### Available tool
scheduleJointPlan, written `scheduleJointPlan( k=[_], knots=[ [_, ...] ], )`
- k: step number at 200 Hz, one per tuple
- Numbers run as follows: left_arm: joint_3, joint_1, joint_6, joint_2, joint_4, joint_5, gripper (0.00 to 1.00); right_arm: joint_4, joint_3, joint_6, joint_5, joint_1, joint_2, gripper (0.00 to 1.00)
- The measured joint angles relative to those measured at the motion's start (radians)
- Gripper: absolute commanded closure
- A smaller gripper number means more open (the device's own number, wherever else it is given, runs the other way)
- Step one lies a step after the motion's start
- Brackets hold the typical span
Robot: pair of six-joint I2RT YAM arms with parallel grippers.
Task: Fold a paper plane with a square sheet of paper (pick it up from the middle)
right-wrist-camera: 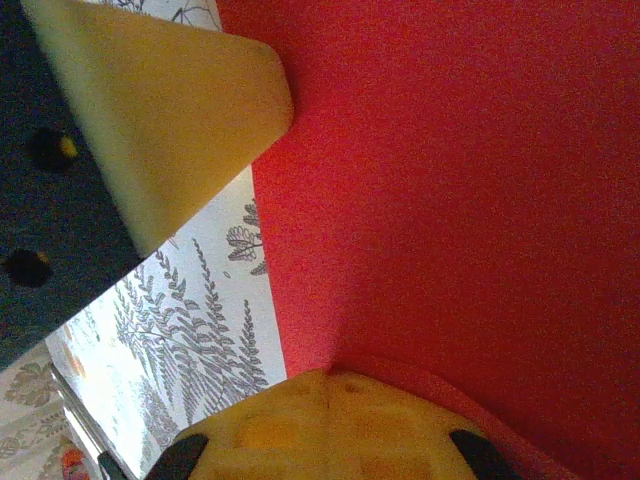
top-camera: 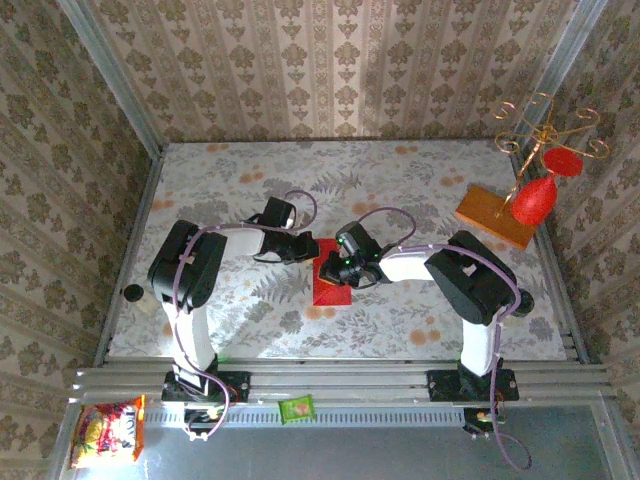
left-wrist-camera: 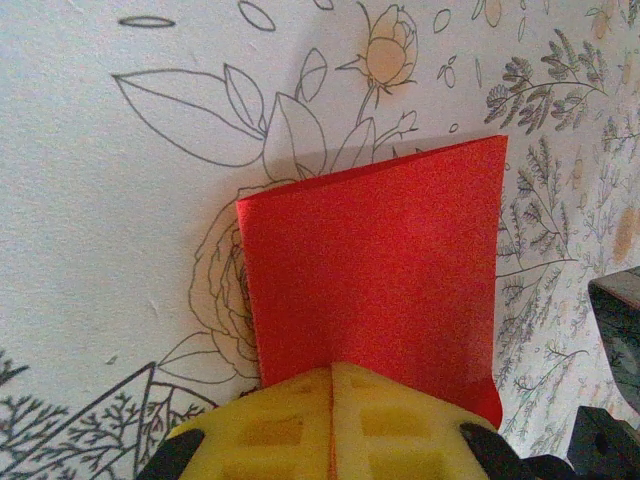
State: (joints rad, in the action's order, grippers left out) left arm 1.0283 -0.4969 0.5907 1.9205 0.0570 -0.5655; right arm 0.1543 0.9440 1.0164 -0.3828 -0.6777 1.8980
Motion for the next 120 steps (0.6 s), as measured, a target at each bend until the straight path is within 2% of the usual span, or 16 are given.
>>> scheduleJointPlan(
  k=[95, 120],
  knots=[
    [0.000, 0.000, 0.000, 0.000, 0.000, 0.000, 0.91, 0.016, 0.000, 0.000, -0.019, 0.001, 0.009, 0.98],
    [0.000, 0.000, 0.000, 0.000, 0.000, 0.000, 0.91, 0.013, 0.002, 0.000, -0.018, 0.001, 0.011, 0.95]
  ],
)
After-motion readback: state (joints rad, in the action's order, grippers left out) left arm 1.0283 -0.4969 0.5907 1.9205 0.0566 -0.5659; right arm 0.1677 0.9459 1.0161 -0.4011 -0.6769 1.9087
